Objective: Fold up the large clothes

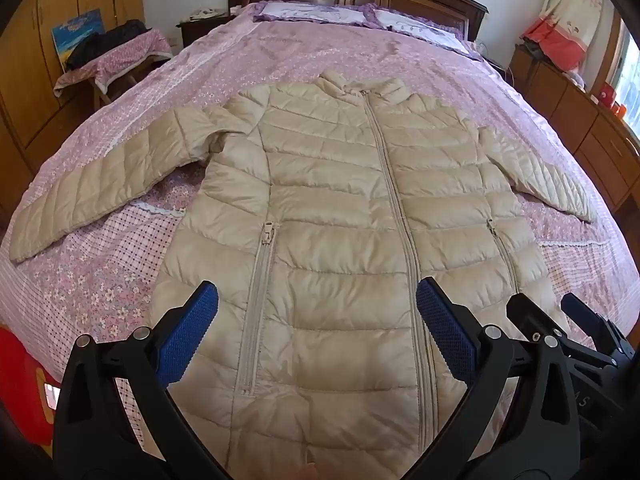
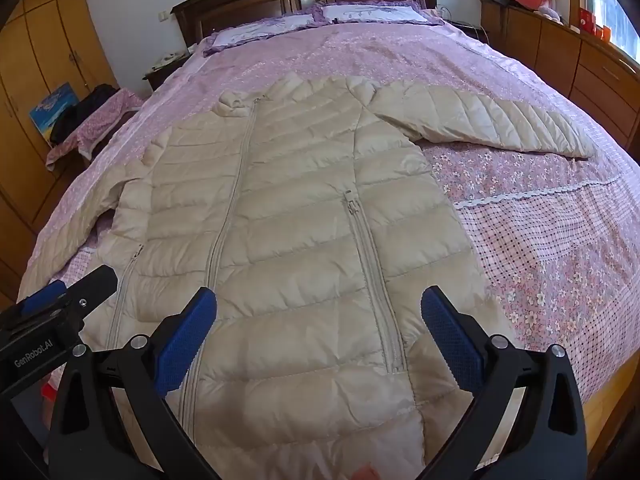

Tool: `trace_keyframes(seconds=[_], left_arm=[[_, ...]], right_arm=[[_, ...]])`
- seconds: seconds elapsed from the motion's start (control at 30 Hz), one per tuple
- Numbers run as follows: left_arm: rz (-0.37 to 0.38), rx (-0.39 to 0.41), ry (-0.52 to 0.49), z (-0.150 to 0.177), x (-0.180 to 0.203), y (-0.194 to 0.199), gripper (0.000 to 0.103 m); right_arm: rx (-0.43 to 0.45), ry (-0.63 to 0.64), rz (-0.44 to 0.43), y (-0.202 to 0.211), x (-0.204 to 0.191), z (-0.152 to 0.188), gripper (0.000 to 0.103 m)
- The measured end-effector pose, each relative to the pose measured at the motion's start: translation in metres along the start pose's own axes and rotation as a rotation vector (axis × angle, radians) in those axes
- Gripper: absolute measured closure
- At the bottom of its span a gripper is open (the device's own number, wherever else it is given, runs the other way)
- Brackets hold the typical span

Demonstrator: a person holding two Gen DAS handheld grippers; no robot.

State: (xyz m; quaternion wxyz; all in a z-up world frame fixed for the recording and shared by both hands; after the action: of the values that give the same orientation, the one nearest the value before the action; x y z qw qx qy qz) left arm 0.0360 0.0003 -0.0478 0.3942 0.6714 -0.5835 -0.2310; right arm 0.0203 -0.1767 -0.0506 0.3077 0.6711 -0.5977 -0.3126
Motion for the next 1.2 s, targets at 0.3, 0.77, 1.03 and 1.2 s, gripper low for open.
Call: trace_keyframes(seconds=[0.3,0.77,1.03,1.2], left_arm=[[-0.006,-0.003,-0.001,0.0,-0.0006,0.0004,0.004],[-0.009,-0.009,-0.001,0.005,-0.0065,-0.0033,0.004],[-0.009,-0.01,0.0,0.0049,-0.0061,-0.0031,0.004],[-0.011,-0.013,-0.001,0.0033,-0.0062,-0.0051,0.004]], right_arm=[[-0.011,0.006,0.002,-0.0014,0.0001,0.0017,0.005],[-0.01,0.001,0.004,-0.0011,0.0003,0.0016,0.005],[-0.011,0.001,0.005,-0.0022,0.0005,0.0022,0.005],[-0.011,0.003,0.006,-0.0023,0.0006,0.002,0.005]])
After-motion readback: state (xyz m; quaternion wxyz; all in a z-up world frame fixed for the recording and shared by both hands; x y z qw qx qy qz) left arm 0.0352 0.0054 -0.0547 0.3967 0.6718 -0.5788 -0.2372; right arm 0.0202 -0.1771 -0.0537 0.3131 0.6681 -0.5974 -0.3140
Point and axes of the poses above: each gripper's, at about its wrist camera, not at the fingertips, and y roughly against the way its jaws point, x to its right, z to its underside, the point moved 6 cm from there along -y, roughly the way its jaws point, and after that the axes turned 7 degrees about y, right-handed, at the moved point
